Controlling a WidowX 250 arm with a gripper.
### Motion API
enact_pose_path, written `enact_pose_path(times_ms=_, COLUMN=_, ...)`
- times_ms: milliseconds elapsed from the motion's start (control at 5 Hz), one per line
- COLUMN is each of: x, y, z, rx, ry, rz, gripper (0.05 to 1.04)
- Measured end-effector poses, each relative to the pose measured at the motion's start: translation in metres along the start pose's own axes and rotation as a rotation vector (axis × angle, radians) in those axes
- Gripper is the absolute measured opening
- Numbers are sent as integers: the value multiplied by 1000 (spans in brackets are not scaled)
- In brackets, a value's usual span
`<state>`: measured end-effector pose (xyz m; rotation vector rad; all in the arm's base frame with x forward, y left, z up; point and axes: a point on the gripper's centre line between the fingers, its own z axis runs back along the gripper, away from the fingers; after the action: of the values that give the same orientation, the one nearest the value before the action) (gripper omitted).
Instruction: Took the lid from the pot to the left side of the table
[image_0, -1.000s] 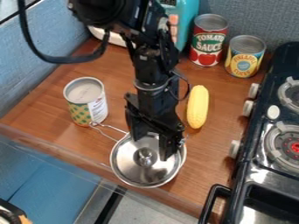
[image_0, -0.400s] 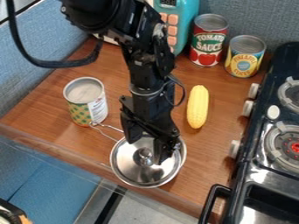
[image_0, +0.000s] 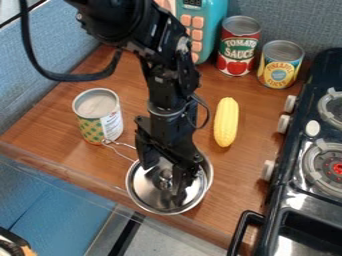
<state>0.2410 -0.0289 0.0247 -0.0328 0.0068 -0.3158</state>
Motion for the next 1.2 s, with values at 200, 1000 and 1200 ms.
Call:
enact_pose_path(times_ms=200, x=1, y=0, z=-3, rx=0, ry=6, rz=-2, gripper=667)
enact_pose_path(times_ms=1000, x=35, y=18, z=59, rx=-60, ry=-59, rz=59, gripper=282)
enact_pose_path(times_ms=1200, x=61, y=60, z=87, rx=-46, ry=-134, rz=150, gripper=282)
